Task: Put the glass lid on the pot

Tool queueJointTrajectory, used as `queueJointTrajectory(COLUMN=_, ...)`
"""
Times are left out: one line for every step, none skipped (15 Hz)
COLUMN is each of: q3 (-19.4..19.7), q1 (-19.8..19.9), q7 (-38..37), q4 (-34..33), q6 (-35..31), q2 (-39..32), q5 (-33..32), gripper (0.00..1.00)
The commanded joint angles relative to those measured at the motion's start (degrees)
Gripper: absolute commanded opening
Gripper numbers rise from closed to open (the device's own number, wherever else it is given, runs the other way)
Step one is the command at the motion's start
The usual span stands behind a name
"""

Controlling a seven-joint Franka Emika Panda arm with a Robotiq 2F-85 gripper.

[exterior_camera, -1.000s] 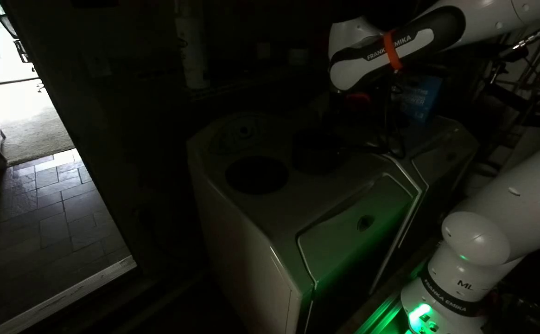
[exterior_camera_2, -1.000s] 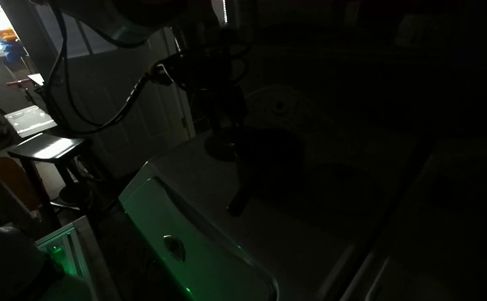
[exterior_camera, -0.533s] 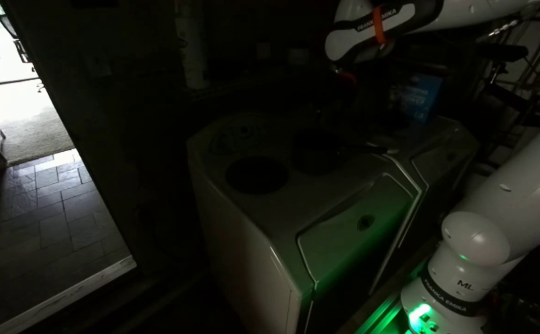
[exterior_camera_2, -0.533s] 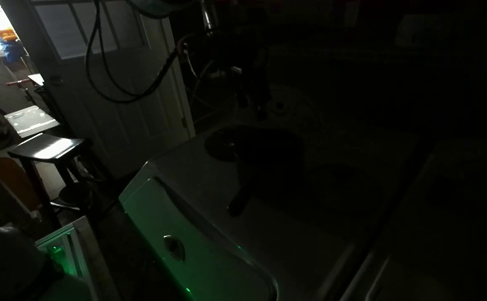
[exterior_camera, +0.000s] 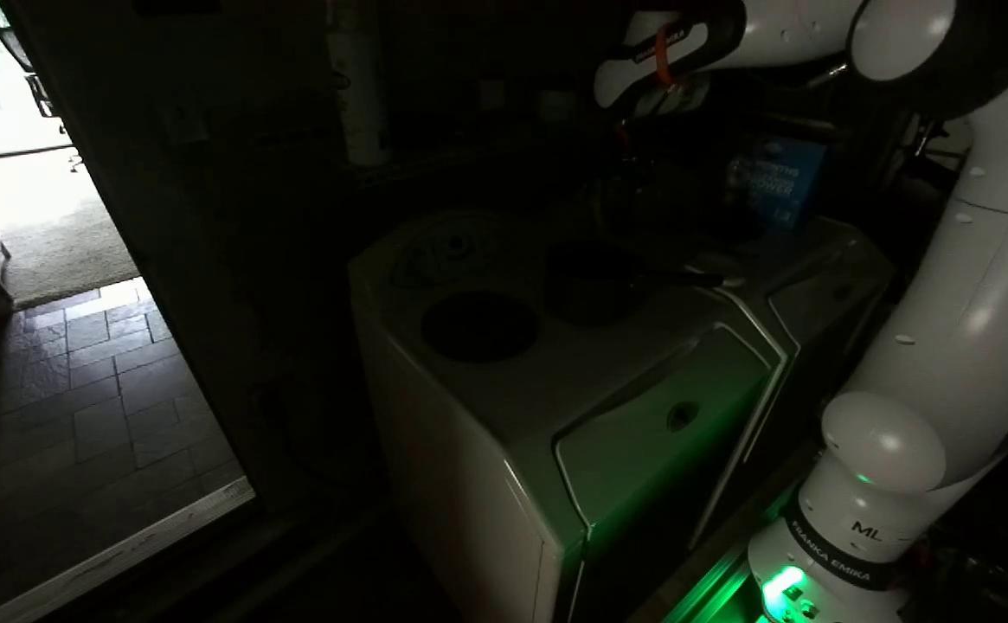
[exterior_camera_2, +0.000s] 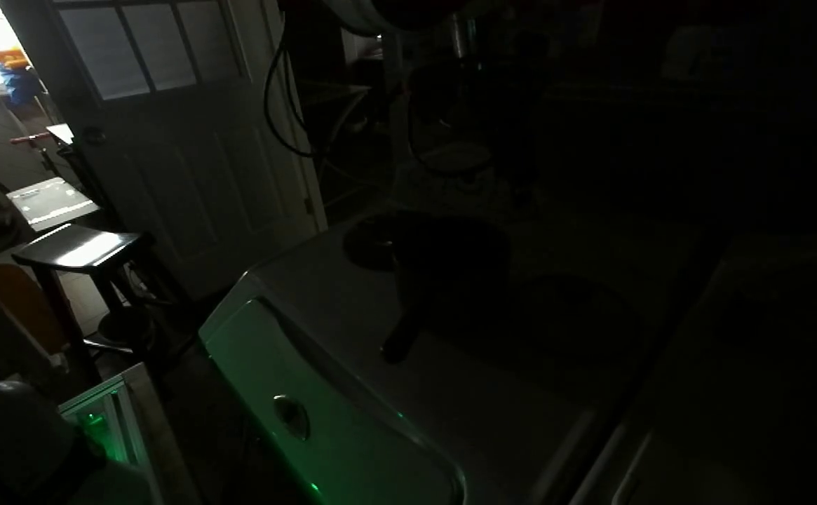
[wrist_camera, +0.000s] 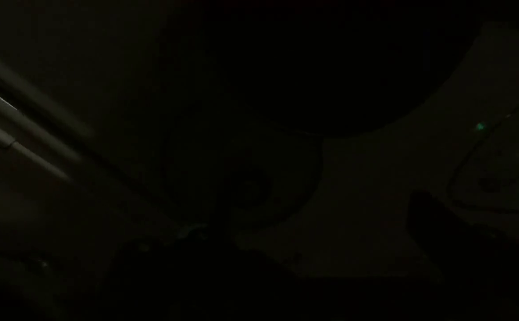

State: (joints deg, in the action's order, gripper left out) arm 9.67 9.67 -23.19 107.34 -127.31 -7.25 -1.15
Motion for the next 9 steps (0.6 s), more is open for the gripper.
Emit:
queueJointTrajectory(q3=1.94, q1=0.79, q7=-5.1, q4=-8.02, q6=0.16, q2=-7.58, q5=2.05, gripper=1.0)
queueJointTrajectory(q3=2.54, q1=1.08, q7=-5.84, q4=-9.52, q6=0.32, q2=-9.38, q5=2.22, gripper=1.0)
queueJointTrajectory(q3=3.04, q1=1.25, q7=-6.55, q4=-10.92, q6=0.81, q2=-10.8, q5=2.21, gripper=1.0)
queueJointTrajectory(q3=3.55, q1=1.31, q7=-7.13, q4=-12.47, q6=1.65, q2=-12.18, q5=1.98, gripper=1.0)
queueJointTrajectory(q3=3.97, q1=1.51, q7=-7.49, q4=-13.68, q6=1.81, q2=-13.61, q5=2.16, gripper=1.0)
queueJointTrajectory(q3=4.34, q1=1.62, q7=-7.91, q4=-14.87, q6=2.26, q2=-14.84, q5=2.01, gripper=1.0)
queueJointTrajectory(q3=4.65, q1=1.71, q7=-8.28, q4=-15.92, q6=2.62, q2=-16.02, q5=1.86, gripper=1.0)
queueJointTrajectory(q3=4.88, q1=1.78, q7=-8.41, q4=-16.85, q6=2.91, q2=-17.17, q5=1.78, gripper=1.0)
queueJointTrajectory(q3=5.07, q1=1.85, q7=-8.44, q4=-17.6, q6=3.11, q2=-18.24, q5=1.81, gripper=1.0)
